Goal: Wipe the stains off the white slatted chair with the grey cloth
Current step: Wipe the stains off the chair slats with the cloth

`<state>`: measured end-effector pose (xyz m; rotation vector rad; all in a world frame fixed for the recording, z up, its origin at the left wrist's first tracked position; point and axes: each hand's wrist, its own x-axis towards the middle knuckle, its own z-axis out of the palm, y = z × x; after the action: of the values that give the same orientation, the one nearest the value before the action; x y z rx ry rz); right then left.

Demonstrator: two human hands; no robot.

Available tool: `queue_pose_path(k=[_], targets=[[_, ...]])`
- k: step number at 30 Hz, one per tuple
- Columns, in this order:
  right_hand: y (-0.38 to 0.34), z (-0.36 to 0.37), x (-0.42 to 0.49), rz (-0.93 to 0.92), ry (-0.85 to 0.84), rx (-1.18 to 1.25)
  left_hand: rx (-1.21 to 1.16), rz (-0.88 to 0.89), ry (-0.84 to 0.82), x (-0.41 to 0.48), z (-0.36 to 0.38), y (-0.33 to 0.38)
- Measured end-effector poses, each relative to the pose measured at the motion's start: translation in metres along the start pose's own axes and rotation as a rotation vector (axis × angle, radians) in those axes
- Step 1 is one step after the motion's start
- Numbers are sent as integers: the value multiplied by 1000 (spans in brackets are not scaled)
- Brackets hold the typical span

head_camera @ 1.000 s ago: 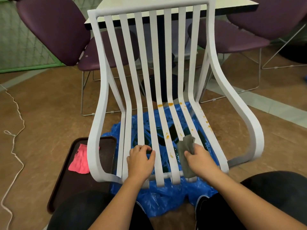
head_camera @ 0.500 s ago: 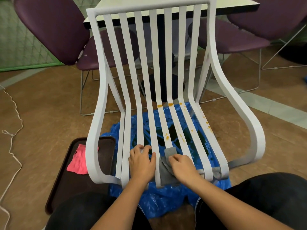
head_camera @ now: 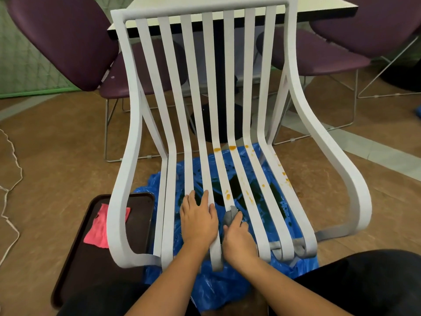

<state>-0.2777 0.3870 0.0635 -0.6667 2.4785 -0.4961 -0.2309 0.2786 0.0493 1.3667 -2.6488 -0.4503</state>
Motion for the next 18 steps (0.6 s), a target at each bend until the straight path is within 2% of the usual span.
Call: queue_pose_path(k=[6, 18], targets=[[-13, 0, 37, -55, 62, -134, -20, -21, -50, -2, 2, 0], [-51, -15, 127, -40, 12, -119, -12, -68, -88, -1, -2, 5]])
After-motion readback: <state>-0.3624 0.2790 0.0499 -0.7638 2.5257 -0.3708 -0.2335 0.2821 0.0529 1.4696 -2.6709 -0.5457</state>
